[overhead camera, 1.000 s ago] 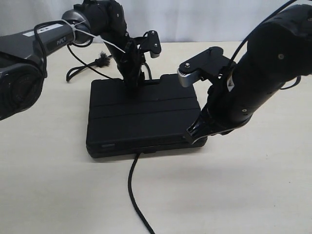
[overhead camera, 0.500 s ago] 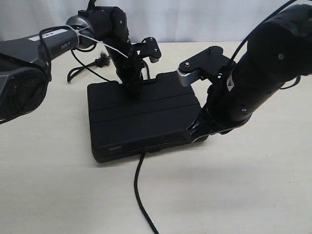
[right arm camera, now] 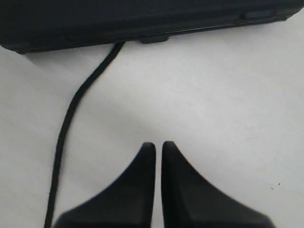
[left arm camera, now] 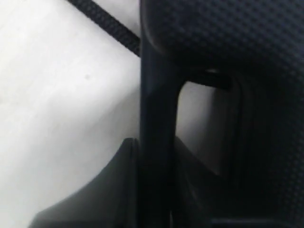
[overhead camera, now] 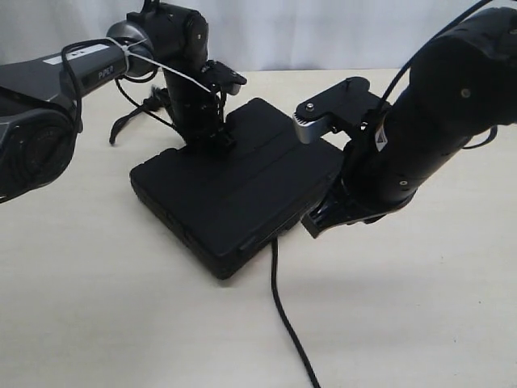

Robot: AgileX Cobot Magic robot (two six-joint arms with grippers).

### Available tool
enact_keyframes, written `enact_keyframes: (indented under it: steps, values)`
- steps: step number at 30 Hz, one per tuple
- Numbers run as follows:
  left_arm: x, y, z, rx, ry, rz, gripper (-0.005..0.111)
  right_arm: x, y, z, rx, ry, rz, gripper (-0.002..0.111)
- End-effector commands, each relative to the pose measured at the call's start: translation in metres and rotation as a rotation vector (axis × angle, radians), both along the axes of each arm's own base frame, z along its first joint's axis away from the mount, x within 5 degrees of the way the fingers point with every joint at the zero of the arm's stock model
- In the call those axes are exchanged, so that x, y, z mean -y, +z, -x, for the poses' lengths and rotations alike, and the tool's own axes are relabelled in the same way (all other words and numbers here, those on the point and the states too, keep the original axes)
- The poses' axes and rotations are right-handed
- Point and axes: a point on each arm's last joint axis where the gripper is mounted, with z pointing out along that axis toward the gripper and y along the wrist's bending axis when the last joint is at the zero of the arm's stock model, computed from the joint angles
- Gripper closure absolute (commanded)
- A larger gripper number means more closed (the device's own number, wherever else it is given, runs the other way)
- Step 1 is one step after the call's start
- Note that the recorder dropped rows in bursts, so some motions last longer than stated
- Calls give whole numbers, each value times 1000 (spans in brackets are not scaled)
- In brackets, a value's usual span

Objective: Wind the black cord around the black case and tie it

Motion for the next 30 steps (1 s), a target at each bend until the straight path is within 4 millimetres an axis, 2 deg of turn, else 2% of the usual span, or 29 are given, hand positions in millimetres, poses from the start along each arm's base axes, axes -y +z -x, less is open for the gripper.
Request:
enact_keyframes:
  steps: [1, 3, 6, 10, 11, 16, 18, 24, 30]
  values:
    - [-13, 12, -7, 50, 289, 50, 107, 0, 2, -4, 19, -40, -34, 104]
    - [-14, 13, -8, -1, 413, 161, 107, -2, 2, -5, 37, -56, -54, 104]
    - [-6, 4, -2, -105, 479, 286, 107, -2, 3, -8, 61, -77, -62, 103]
    - [-7, -3, 6, -150, 529, 267, 107, 4, 4, -12, 101, -103, -20, 94]
    - [-9, 1, 11, -162, 539, 256, 107, 10, 4, -16, 114, -141, -12, 89]
    - [-12, 19, 27, -187, 598, 248, 107, 20, 5, -22, 124, -202, -10, 81]
    - [-13, 20, 32, -204, 633, 241, 107, 20, 5, -22, 124, -202, -10, 79]
    - [-16, 6, 42, -260, 691, 200, 107, 20, 4, -21, 114, -209, -20, 79]
    - [-16, 5, 43, -276, 761, 200, 107, 19, 5, -21, 113, -213, -33, 79]
